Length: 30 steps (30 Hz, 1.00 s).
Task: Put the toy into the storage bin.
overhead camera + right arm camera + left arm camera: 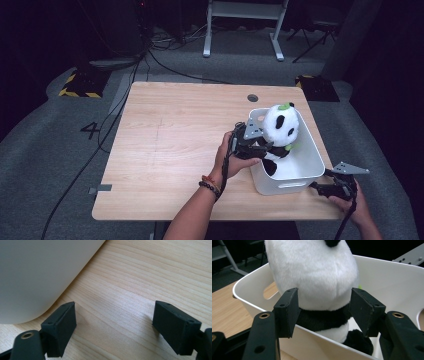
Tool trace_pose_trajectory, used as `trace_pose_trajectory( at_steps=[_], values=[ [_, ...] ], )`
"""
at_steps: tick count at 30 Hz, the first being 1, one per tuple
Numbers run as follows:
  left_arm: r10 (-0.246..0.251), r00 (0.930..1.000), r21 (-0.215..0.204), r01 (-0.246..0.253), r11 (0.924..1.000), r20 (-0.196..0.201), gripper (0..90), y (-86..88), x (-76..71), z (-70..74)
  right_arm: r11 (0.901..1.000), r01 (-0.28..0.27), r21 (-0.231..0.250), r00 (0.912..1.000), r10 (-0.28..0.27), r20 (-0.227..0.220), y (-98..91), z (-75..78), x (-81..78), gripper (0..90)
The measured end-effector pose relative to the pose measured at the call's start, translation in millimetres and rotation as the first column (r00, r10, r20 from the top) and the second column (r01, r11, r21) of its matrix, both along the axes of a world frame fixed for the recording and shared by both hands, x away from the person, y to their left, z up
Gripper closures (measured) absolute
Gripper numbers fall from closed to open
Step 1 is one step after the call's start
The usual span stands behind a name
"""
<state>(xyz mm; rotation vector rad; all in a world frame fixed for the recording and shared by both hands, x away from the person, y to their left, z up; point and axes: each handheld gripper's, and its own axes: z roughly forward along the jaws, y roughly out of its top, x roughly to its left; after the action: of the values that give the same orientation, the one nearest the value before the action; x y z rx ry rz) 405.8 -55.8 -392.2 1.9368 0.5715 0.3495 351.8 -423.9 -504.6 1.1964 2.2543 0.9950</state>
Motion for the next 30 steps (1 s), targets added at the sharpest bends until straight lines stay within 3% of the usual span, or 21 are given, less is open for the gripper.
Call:
trace_pose_trajectory(
  at_steps=[19, 24, 30],
  values=[
    [-0.012, 0.9995, 0.03, 0.013, 0.9995, -0.03, 38.1, 4.0, 4.9, 2.1, 1.0, -0.001, -0.002, 1.0, 0.001, 0.002, -0.1, -0.1, 0.1, 19.0],
    [0.009, 0.9992, 0.018, -0.009, 0.9998, -0.039, 30.8, 5.4, 6.1, 2.0, 1.0, -0.001, -0.001, 1.0, 0.001, 0.001, 0.0, -0.1, 0.1, 19.0],
    [0.023, 0.9987, 0.04, -0.021, 0.999, -0.046, 22.2, 7.9, 6.6, 5.2, 1.0, 0.0, 0.0, 1.0, 0.0, 0.0, 0.0, 0.0, 0.0, 19.0]
  ],
)
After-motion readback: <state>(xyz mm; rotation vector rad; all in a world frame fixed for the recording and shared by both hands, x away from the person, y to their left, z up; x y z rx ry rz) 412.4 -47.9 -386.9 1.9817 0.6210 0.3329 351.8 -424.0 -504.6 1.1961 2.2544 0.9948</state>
